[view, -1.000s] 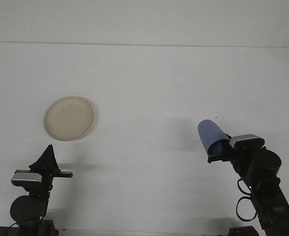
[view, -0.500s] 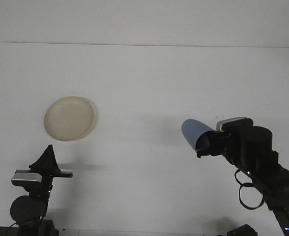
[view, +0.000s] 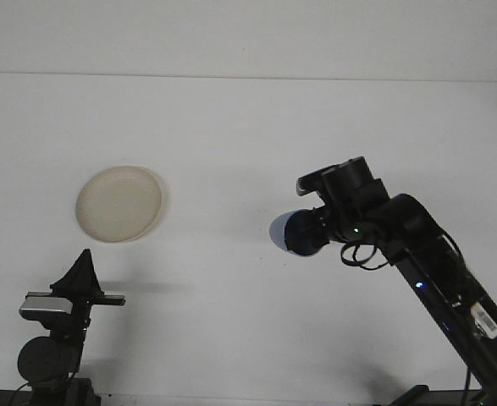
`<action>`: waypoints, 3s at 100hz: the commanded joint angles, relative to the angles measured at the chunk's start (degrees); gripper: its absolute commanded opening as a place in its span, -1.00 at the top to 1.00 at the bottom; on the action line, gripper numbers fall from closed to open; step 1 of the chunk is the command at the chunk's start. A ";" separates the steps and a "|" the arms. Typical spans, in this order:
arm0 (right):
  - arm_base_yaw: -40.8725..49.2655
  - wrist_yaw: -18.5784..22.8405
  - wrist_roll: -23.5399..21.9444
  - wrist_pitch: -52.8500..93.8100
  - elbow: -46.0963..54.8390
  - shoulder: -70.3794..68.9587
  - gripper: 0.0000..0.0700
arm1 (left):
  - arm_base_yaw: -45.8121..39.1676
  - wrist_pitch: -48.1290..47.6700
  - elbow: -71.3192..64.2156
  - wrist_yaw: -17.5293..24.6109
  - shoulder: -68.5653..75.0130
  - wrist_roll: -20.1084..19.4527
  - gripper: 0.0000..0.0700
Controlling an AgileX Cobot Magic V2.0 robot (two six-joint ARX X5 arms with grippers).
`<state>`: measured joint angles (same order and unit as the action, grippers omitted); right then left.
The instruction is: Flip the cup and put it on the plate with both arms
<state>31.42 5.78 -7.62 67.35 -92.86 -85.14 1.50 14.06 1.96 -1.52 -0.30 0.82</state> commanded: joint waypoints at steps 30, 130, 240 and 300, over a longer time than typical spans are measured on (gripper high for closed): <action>4.79 0.20 4.70 3.02 -5.60 -12.61 0.99 | -0.09 0.61 -1.16 0.04 0.11 0.04 0.97; 7.37 -0.24 7.65 6.84 -5.57 -25.09 0.97 | -0.09 0.63 -1.16 0.04 0.11 0.04 0.97; 6.69 -0.31 7.69 9.79 -12.02 -25.14 -0.24 | -0.09 0.61 -1.16 0.04 0.11 0.04 0.97; -7.41 -0.44 9.40 11.04 -14.80 -16.11 -0.24 | -0.09 0.61 -1.16 0.04 0.11 0.04 0.97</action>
<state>25.04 5.52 1.15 76.84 -106.52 -101.89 1.50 14.06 1.96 -1.52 -0.30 0.82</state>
